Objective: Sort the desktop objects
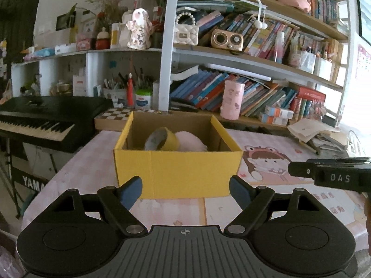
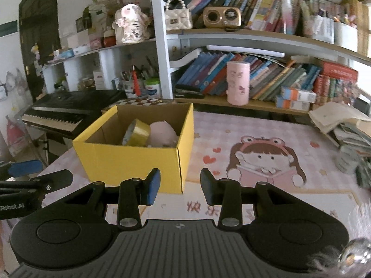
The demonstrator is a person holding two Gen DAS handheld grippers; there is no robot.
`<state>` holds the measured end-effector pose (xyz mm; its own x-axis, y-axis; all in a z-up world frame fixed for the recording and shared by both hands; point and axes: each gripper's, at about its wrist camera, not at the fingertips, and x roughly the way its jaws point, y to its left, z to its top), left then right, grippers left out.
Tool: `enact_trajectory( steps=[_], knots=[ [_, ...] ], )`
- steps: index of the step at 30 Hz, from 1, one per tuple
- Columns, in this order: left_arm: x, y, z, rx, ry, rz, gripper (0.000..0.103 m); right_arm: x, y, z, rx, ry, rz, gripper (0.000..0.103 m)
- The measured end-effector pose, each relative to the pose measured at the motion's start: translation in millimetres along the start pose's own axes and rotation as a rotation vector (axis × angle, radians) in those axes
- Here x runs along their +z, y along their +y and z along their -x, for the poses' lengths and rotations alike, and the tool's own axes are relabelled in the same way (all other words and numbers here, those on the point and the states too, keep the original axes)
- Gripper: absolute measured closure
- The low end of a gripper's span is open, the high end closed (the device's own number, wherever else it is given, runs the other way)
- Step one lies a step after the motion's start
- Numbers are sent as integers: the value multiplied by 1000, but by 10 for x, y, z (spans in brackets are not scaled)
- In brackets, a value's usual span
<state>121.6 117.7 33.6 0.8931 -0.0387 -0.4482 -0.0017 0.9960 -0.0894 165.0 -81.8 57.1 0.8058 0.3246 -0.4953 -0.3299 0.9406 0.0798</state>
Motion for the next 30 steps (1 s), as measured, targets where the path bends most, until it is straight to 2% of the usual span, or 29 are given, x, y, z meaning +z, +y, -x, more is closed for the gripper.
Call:
enact_trajectory(
  steps=[8,16,21,30],
  knots=[
    [-226,-155,126,5,7,12,15,-378,13,279,-73,19,-10,67],
    [-413,-398,159,-6,35,-36,14,-664,-109,461,-136,46,-46,66],
    [-507,-535,140,-4,70,-33,11,-793,-191,561,-172,57,-52,62],
    [-587,-796,155,-9,98,-98,8,-952,-377,645,-200,83,-83,46]
  ],
)
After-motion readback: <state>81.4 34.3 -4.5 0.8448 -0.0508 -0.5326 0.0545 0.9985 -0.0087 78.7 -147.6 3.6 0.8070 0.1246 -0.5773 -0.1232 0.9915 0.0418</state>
